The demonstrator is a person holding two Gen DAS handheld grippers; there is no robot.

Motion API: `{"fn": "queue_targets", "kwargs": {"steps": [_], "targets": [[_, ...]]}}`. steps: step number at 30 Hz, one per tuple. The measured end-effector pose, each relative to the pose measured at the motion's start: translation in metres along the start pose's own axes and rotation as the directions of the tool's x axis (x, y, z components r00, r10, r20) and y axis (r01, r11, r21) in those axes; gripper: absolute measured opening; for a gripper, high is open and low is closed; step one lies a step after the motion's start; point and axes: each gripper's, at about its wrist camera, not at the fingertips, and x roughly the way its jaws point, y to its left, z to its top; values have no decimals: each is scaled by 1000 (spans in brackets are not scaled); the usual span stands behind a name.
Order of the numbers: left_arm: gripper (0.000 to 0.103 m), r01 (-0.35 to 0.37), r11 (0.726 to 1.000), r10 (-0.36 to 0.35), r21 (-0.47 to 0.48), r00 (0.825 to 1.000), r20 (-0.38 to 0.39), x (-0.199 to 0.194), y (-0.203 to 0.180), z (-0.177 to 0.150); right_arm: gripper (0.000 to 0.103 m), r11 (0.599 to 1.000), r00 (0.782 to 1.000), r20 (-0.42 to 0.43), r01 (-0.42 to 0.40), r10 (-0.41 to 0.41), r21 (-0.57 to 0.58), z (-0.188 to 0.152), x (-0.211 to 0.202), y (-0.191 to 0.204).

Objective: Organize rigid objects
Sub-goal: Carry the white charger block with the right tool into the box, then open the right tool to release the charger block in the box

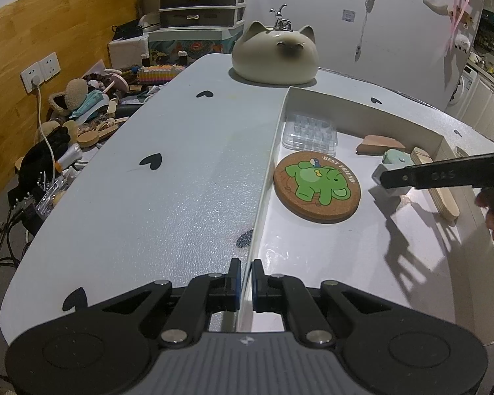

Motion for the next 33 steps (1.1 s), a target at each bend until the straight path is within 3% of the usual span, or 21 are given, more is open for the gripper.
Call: {"fn": "queue_targets", "kwargs": {"steps": [9, 12, 16, 27, 33], "targets": [[7, -6, 1000, 6, -11, 1000, -2, -1, 0, 0, 47, 1000, 1000, 0, 20, -20, -21, 5, 8, 5], [7, -9, 1000, 9, -13, 1000, -3, -1, 0, 0, 56, 1000, 1000, 4, -1, 1, -1, 5, 5, 6], [7, -12, 1000, 12, -14, 1000, -3, -1, 0, 0, 59, 1000, 1000, -3, -11, 11, 9, 3, 1, 8], [7, -21, 1000, 21, -19, 1000, -1, -1, -1, -1, 63, 999, 1000, 0, -16, 16, 46, -4, -17, 6], [7, -28, 1000, 28, -14, 1000, -2, -2, -3, 0, 64, 996, 998, 44, -41, 38, 76, -3, -37, 2]]}}
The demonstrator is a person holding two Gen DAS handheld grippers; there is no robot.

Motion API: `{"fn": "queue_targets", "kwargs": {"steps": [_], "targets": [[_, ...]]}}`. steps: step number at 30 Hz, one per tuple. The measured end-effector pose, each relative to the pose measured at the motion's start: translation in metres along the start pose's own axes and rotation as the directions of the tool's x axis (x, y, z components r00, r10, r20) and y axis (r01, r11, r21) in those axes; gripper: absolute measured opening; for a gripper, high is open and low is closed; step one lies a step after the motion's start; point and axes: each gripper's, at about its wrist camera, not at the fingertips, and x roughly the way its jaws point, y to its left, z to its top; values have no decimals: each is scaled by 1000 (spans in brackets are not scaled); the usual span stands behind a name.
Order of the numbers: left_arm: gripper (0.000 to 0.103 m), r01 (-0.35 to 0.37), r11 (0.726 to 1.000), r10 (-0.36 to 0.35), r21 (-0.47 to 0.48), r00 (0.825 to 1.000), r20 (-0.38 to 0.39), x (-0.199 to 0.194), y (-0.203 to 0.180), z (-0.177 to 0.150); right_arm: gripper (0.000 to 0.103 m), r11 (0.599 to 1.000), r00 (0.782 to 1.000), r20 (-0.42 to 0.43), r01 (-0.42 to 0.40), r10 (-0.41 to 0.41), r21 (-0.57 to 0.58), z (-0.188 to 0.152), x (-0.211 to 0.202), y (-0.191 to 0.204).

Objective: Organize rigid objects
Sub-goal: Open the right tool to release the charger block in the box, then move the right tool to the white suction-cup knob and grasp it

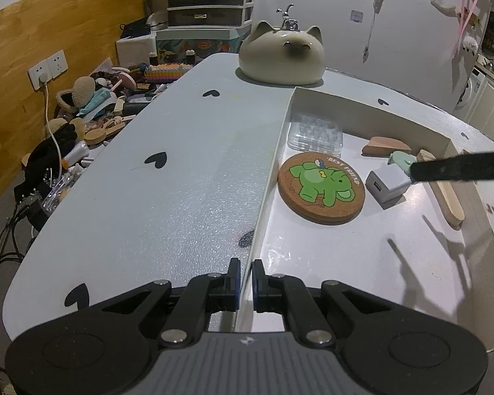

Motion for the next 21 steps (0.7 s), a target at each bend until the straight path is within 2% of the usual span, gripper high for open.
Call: {"fn": "queue_targets", "kwargs": {"steps": [6, 10, 12, 17, 21], "targets": [[7, -6, 1000, 6, 0, 1000, 2, 0, -1, 0, 66, 998, 996, 86, 29, -34, 55, 5, -34, -25], [7, -3, 1000, 3, -5, 1000, 2, 0, -1, 0, 70, 990, 984, 145, 90, -105, 105, 6, -61, -54], [7, -3, 1000, 3, -10, 1000, 3, 0, 0, 0, 75, 982, 973, 166, 141, -161, 126, 5, -72, -71], [8, -5, 1000, 5, -17, 1000, 3, -1, 0, -1, 78, 938, 926, 189, 295, -328, 181, -3, -95, -122], [8, -8, 1000, 9, -19, 1000, 1, 0, 0, 0, 79, 874, 866, 174, 428, -470, 230, -14, -105, -168]]}}
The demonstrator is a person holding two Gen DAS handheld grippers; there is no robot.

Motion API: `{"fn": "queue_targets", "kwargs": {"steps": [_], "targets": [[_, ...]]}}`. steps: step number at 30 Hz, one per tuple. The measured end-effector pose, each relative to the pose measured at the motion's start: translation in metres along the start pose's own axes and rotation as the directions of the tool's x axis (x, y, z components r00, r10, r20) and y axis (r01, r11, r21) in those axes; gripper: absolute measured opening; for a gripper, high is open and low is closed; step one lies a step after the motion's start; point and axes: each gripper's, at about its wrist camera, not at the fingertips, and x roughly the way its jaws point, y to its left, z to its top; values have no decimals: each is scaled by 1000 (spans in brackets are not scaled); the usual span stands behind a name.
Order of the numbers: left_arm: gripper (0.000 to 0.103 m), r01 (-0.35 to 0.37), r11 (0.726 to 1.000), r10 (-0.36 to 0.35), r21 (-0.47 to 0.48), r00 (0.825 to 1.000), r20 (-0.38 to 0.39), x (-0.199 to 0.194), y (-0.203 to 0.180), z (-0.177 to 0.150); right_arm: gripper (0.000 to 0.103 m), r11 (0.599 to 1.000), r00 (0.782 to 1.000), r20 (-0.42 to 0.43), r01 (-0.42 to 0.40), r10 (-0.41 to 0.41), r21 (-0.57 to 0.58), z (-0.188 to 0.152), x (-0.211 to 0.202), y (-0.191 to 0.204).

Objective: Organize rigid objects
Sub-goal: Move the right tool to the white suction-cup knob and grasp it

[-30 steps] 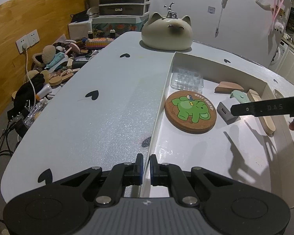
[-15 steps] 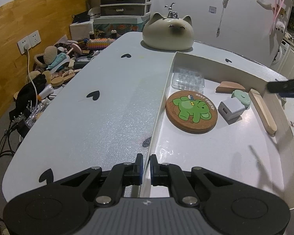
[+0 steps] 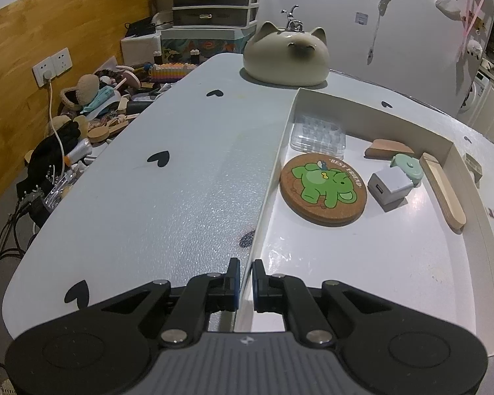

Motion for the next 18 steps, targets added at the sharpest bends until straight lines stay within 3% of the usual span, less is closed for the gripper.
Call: {"fn": "queue_targets", "kwargs": {"steps": [4, 7, 9, 11, 18], "targets": [[8, -2, 1000, 2, -4, 1000, -2, 0, 0, 0, 79, 992, 992, -10, 125, -125, 10, -4, 17, -39], [8, -4, 1000, 4, -5, 1000, -6, 0, -1, 1, 72, 984, 984, -31, 176, -176, 17, -5, 32, -60], [8, -5, 1000, 5, -7, 1000, -8, 0, 0, 1, 58, 980, 980, -52, 196, -194, 29, -6, 42, -70], [8, -5, 1000, 5, -7, 1000, -10, 1, 0, 1, 51, 978, 977, -71, 203, -199, 50, -6, 50, -78], [8, -8, 1000, 8, -6, 1000, -13, 1, -1, 2, 44, 974, 967, -126, 226, -220, 31, -10, 77, -82]]}}
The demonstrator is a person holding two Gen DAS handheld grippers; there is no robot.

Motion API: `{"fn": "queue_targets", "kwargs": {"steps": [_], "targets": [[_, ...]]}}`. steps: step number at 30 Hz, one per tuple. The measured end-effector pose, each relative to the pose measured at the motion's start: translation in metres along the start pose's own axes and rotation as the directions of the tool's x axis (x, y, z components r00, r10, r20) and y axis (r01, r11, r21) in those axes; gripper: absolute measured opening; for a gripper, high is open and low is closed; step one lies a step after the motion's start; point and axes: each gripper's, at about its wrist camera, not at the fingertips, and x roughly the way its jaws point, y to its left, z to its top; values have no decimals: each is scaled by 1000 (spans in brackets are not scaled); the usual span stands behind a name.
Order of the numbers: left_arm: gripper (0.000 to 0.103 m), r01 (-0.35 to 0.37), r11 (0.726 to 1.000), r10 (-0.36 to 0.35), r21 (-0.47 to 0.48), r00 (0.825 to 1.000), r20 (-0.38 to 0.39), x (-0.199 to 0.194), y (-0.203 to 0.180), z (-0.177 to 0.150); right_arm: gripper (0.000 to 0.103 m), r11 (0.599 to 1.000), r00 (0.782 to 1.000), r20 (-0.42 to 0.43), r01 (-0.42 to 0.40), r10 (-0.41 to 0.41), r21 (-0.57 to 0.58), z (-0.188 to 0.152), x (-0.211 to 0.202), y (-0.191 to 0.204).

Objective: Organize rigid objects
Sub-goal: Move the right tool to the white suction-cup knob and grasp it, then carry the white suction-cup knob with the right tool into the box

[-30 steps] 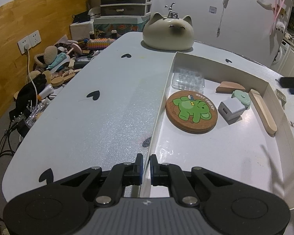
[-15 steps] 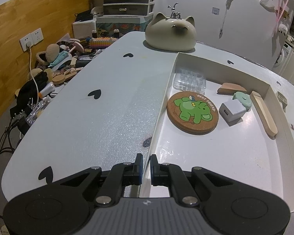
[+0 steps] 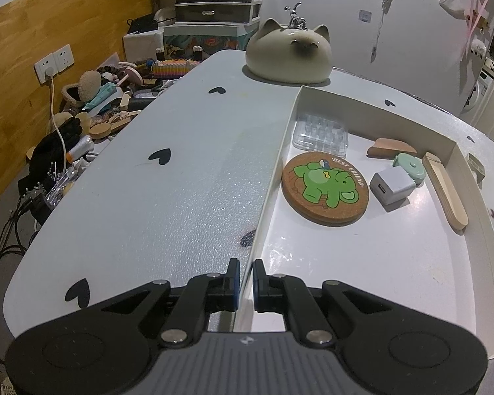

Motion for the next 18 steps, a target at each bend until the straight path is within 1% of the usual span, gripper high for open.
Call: {"fn": "queue_targets", "kwargs": {"steps": [4, 6, 8, 11, 13, 18], "targets": [[8, 1, 1000, -1, -2, 1000, 0, 0, 0, 0, 39, 1000, 1000, -8, 9, -9, -3, 1, 5, -1], [8, 2, 1000, -2, -4, 1000, 1, 0, 0, 0, 32, 1000, 1000, -15, 8, -8, -6, 1, 7, -2], [8, 2, 1000, -2, -3, 1000, 1, 0, 0, 0, 30, 1000, 1000, -20, 11, -11, -6, 1, 8, -2], [8, 2, 1000, -2, -4, 1000, 1, 0, 0, 0, 24, 1000, 1000, -24, 6, -6, -6, 1, 7, -2], [8, 2, 1000, -2, -3, 1000, 1, 0, 0, 0, 23, 1000, 1000, -25, 10, -11, -13, 0, 5, -1], [8, 2, 1000, -2, -3, 1000, 1, 0, 0, 0, 23, 1000, 1000, -7, -14, 14, 8, -2, -8, 1]]}}
